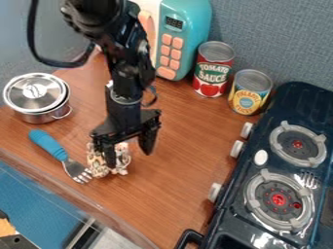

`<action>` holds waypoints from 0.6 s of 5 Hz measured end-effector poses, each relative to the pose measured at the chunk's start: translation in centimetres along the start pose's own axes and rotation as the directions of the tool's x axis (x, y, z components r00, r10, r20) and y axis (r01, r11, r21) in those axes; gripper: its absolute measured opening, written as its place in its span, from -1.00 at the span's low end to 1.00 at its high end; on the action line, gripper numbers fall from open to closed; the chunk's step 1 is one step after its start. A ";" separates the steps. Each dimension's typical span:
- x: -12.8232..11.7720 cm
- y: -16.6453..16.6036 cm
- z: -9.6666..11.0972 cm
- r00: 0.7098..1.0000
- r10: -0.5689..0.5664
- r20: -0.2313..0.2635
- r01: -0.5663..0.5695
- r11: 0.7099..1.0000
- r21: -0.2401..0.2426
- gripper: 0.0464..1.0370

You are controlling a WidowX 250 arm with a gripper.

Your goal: Put the tiger stuffed toy to the upper left beside the pot

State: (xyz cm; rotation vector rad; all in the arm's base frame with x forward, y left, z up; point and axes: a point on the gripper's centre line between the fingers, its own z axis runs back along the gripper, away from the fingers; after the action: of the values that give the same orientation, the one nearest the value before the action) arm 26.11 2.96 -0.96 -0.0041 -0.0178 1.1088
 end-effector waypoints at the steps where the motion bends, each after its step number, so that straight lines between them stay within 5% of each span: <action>1: 0.1 -0.2 -0.7 1.000 -0.009 -0.012 0.009 1.000 0.010 0.82; 3: 0.2 -0.1 -0.7 1.000 0.005 -0.003 -0.005 1.000 0.009 -0.39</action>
State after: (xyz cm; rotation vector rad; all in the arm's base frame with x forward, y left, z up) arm 26.32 3.05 -1.65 0.0018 -0.0098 1.1140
